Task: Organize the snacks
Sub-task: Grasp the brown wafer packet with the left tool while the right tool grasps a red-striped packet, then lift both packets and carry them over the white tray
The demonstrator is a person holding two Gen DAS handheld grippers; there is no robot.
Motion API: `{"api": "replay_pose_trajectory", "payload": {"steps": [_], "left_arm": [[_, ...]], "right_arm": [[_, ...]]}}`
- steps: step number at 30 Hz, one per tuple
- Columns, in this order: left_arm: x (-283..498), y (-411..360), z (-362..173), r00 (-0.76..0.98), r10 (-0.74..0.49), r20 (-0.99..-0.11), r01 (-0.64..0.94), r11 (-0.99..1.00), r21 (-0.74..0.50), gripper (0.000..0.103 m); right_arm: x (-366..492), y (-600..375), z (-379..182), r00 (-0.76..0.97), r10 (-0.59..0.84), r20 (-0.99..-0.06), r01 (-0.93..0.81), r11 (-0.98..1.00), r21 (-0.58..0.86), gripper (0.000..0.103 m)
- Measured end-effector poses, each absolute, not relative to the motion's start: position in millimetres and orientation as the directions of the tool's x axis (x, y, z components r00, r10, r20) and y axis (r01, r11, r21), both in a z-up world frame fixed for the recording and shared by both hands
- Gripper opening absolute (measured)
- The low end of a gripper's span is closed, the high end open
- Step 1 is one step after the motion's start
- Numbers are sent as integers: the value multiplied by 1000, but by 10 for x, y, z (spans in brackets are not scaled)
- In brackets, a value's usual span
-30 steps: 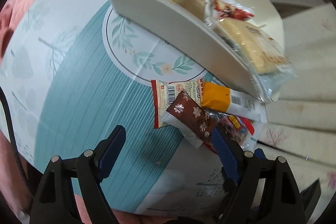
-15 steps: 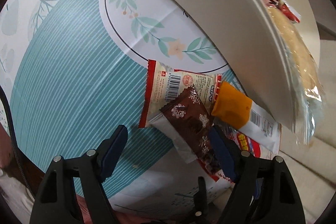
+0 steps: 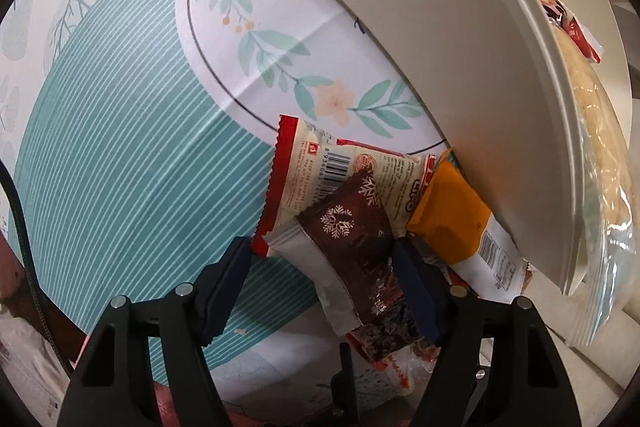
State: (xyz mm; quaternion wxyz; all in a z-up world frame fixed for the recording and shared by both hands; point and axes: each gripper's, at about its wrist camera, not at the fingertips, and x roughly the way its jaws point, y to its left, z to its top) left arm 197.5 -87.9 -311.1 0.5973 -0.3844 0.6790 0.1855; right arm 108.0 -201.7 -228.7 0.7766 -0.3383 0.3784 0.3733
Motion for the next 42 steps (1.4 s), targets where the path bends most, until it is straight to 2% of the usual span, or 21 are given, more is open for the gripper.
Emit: {"api": "replay_pose_trajectory", "payload": {"steps": [2,5,7,11,14,28,42], "left_arm": [[1974,-893,-3103,12,-288,-958,-744,638,-201,67],[1937,-914,-3088,22,-284,-959,-747,632,-204,60],[1927,-916,-3070,26,-280,-960,-749,631,-204,54],[1894,-881,-3008,33,-258,-966,-751,631,-194,35],[1863,-885,-3003,36,-258,-965,-747,635,-198,30],[1525,-522,-2848,23,-254,-967,-737,649,-188,26],[1140,-40,-2551,39,-236,-971,-716,672,-192,26]], "right_arm": [[1085,-2016,-2299,425,327,-844,-839,492,-232,67],[1088,-2019,-2304,417,338,-844,-845,485,-223,56],[1076,-2009,-2320,395,345,-852,-856,475,-205,43],[1062,-2001,-2330,366,339,-867,-864,471,-181,42],[1031,-2002,-2321,365,335,-869,-862,475,-179,42],[1069,-2023,-2256,330,330,-884,-838,533,-114,41],[1116,-1941,-1921,274,391,-879,-748,661,61,41]]}}
